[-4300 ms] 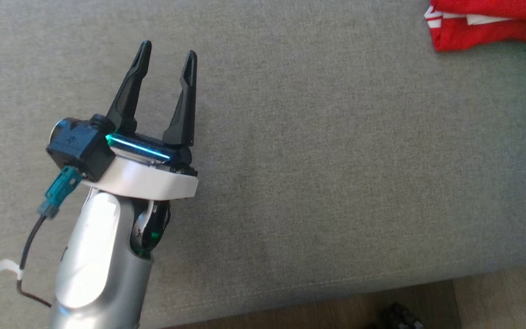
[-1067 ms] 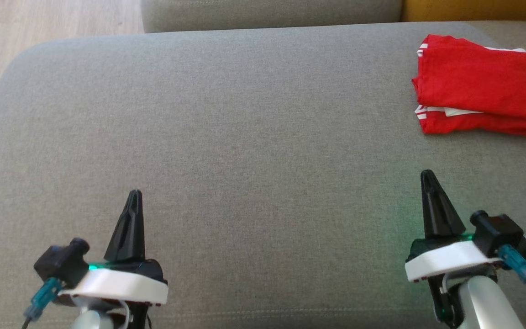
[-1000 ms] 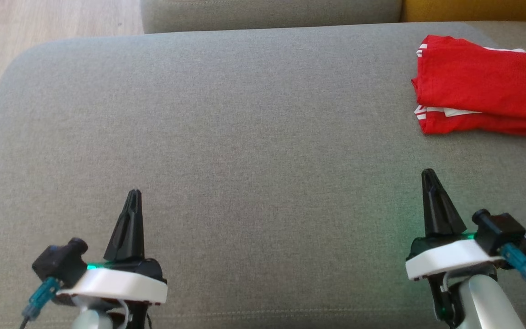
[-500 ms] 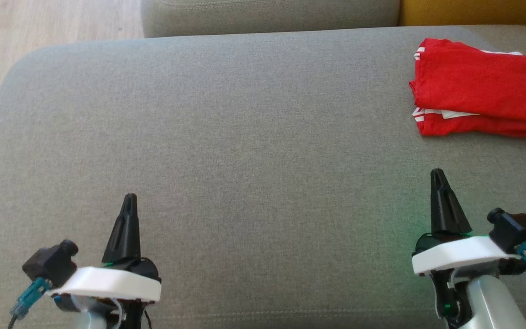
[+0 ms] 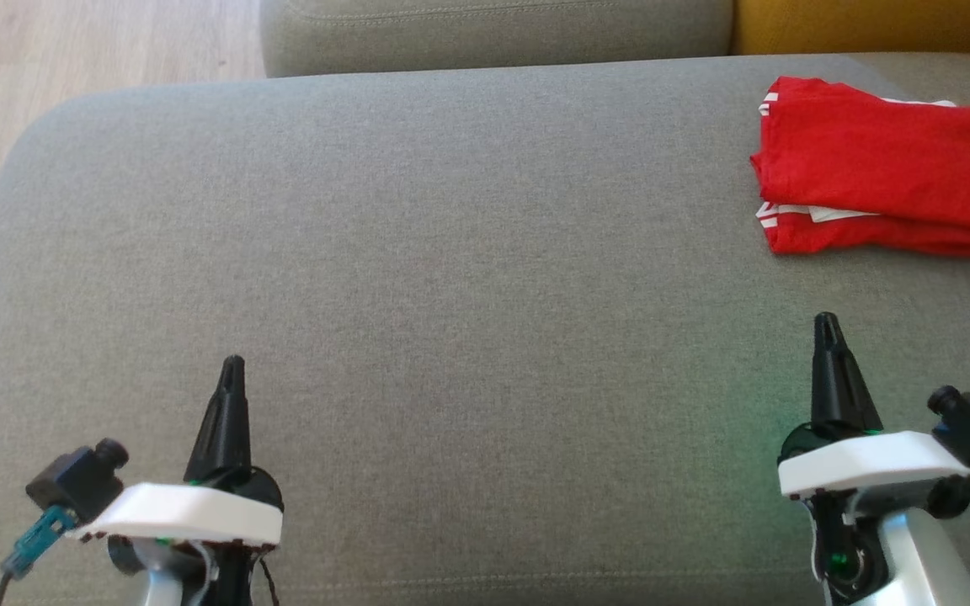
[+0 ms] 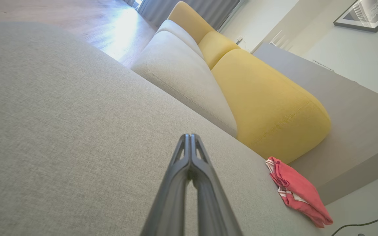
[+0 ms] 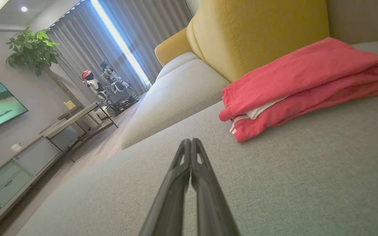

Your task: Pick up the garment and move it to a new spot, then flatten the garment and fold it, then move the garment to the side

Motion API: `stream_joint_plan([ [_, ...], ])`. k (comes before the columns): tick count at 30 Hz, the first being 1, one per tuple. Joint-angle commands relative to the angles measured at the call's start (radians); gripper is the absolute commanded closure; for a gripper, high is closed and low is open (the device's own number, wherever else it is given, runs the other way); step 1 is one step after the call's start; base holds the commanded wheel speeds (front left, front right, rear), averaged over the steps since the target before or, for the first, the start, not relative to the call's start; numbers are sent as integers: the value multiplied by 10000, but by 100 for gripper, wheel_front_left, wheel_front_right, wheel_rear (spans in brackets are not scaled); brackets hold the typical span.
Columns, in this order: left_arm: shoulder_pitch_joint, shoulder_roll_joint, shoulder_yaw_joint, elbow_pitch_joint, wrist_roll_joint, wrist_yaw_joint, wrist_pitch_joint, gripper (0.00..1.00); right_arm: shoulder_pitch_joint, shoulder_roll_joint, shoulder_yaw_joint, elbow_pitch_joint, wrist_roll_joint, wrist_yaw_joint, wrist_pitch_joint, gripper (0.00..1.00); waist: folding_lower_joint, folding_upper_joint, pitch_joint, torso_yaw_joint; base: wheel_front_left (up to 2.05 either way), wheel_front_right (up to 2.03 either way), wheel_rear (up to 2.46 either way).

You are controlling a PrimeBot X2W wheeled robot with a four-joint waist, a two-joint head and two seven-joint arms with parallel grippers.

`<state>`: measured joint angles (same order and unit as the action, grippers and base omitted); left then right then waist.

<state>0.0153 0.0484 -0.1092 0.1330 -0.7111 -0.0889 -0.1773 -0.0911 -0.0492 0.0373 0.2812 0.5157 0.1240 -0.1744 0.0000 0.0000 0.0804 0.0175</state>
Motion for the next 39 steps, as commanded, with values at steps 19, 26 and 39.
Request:
stream_joint_plan([
  [19,-585,218,511,-20,-2046,-120,489,100,-278,-239,-183,-359,2484,28,516,100,0,0,-158,-36,0,0,0],
  [26,-643,237,624,87,-2763,-149,680,100,-263,-252,-263,-362,3345,32,705,100,0,0,-217,-49,0,0,0],
  [39,-760,266,864,303,-4187,-207,1074,100,-234,-269,-435,-369,5056,40,1095,100,0,0,-337,-77,0,0,0],
])
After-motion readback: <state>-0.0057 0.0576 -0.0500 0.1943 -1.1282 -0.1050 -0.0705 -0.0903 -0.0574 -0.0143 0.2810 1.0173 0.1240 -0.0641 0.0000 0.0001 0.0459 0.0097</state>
